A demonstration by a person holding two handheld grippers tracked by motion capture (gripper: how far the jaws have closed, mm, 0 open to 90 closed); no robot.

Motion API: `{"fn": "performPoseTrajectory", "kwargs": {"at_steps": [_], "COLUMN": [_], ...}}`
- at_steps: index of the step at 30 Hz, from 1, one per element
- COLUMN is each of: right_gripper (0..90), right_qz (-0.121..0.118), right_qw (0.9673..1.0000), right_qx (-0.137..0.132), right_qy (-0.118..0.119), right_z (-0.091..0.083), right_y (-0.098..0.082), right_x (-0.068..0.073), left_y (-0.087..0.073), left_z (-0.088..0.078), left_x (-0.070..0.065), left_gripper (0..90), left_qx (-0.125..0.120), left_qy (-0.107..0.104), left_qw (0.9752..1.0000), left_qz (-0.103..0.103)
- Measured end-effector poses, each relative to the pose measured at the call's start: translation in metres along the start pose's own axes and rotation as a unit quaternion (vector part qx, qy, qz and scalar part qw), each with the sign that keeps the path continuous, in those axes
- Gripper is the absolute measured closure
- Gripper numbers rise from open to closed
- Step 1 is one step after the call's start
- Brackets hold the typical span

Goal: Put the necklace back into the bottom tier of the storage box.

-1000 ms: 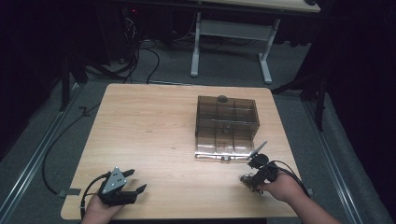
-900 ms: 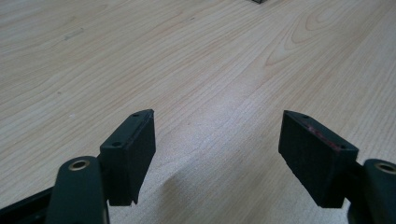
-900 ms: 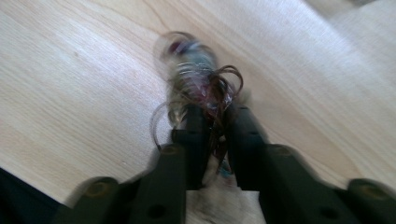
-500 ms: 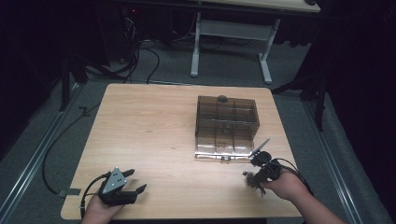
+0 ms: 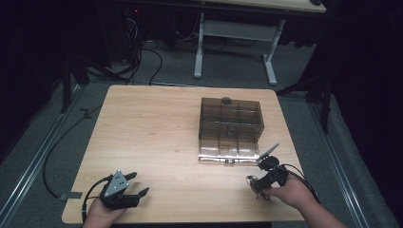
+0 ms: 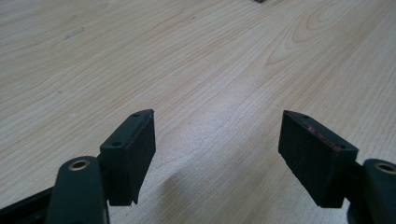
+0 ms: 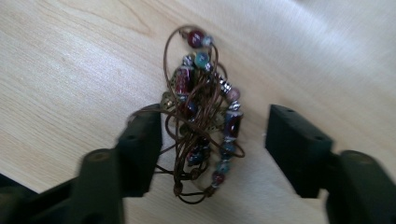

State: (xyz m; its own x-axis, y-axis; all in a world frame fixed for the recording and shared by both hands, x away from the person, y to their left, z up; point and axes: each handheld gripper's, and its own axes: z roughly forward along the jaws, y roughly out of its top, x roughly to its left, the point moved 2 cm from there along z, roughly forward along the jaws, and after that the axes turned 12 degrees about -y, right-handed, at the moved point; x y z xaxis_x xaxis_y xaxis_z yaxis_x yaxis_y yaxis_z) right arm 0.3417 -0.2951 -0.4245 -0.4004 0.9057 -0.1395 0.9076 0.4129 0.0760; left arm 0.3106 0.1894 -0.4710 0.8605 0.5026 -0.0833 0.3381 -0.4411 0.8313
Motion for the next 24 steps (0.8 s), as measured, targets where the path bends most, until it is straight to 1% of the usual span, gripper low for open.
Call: {"fn": "performPoseTrajectory", "kwargs": {"at_steps": [1, 2, 3, 4, 5, 6, 7, 8, 9, 10, 11, 14, 17, 18, 19, 22, 24], "right_gripper": [36.4, 41.1, 41.1, 53.9, 53.9, 58.8, 67.7, 70.5, 70.5, 73.4, 76.2, 76.7, 76.9, 77.0, 77.0, 77.0, 77.0], "right_qz": [-0.001, -0.007, -0.007, -0.030, -0.030, -0.035, -0.039, -0.045, -0.045, -0.048, -0.058, -0.063, -0.059, -0.060, -0.055, -0.056, -0.053], "right_qw": [1.0000, 0.9998, 0.9998, 0.9991, 0.9991, 0.9988, 0.9987, 0.9985, 0.9985, 0.9984, 0.9978, 0.9975, 0.9978, 0.9978, 0.9981, 0.9981, 0.9982], "right_qx": [0.007, 0.019, 0.019, 0.012, 0.012, 0.010, 0.004, 0.001, 0.001, 0.001, -0.001, -0.003, -0.006, -0.005, -0.005, -0.009, -0.013], "right_qy": [-0.002, -0.007, -0.007, -0.028, -0.028, -0.031, -0.031, -0.032, -0.032, -0.030, -0.031, -0.031, -0.030, -0.029, -0.029, -0.026, -0.026], "right_z": [0.004, 0.009, 0.009, 0.010, 0.010, 0.009, 0.008, 0.008, 0.008, 0.008, 0.007, 0.007, 0.007, 0.006, 0.005, 0.001, -0.005], "right_y": [-0.002, -0.004, -0.004, -0.007, -0.007, -0.007, -0.008, -0.008, -0.008, -0.008, -0.008, -0.008, -0.008, -0.009, -0.009, -0.009, -0.009], "right_x": [0.000, 0.000, 0.000, 0.002, 0.002, 0.003, 0.003, 0.004, 0.004, 0.005, 0.007, 0.007, 0.007, 0.006, 0.006, 0.004, 0.001], "left_y": [0.000, 0.000, 0.000, 0.000, 0.000, 0.000, 0.000, 0.000, 0.000, 0.000, 0.000, 0.000, 0.000, 0.000, 0.000, 0.000, 0.000], "left_z": [0.000, 0.000, 0.000, 0.000, 0.000, 0.000, 0.000, 0.000, 0.000, 0.000, 0.000, 0.000, 0.000, 0.000, 0.000, 0.000, 0.000], "left_x": [0.000, 0.000, 0.000, 0.000, 0.000, 0.000, 0.000, 0.000, 0.000, 0.000, 0.000, 0.000, 0.000, 0.000, 0.000, 0.000, 0.000], "left_gripper": [27.8, 27.8, 27.8, 27.9, 27.9, 27.9, 27.9, 27.9, 27.9, 27.9, 27.9, 27.9, 27.9, 27.9, 27.9, 27.9, 27.9], "left_qx": [0.000, -0.002, -0.002, -0.001, -0.001, 0.001, 0.002, 0.001, 0.001, 0.001, 0.000, 0.000, -0.001, -0.001, -0.001, 0.001, 0.001], "left_qy": [0.000, 0.001, 0.001, 0.001, 0.001, 0.001, 0.001, 0.001, 0.001, 0.001, 0.001, 0.002, 0.003, 0.002, 0.002, 0.002, 0.001], "left_qw": [1.0000, 1.0000, 1.0000, 1.0000, 1.0000, 1.0000, 1.0000, 1.0000, 1.0000, 1.0000, 1.0000, 1.0000, 1.0000, 1.0000, 1.0000, 1.0000, 1.0000], "left_qz": [0.000, 0.001, 0.001, 0.001, 0.001, 0.001, 0.001, 0.002, 0.002, 0.001, 0.001, 0.001, 0.001, 0.000, 0.000, 0.000, 0.000]}}
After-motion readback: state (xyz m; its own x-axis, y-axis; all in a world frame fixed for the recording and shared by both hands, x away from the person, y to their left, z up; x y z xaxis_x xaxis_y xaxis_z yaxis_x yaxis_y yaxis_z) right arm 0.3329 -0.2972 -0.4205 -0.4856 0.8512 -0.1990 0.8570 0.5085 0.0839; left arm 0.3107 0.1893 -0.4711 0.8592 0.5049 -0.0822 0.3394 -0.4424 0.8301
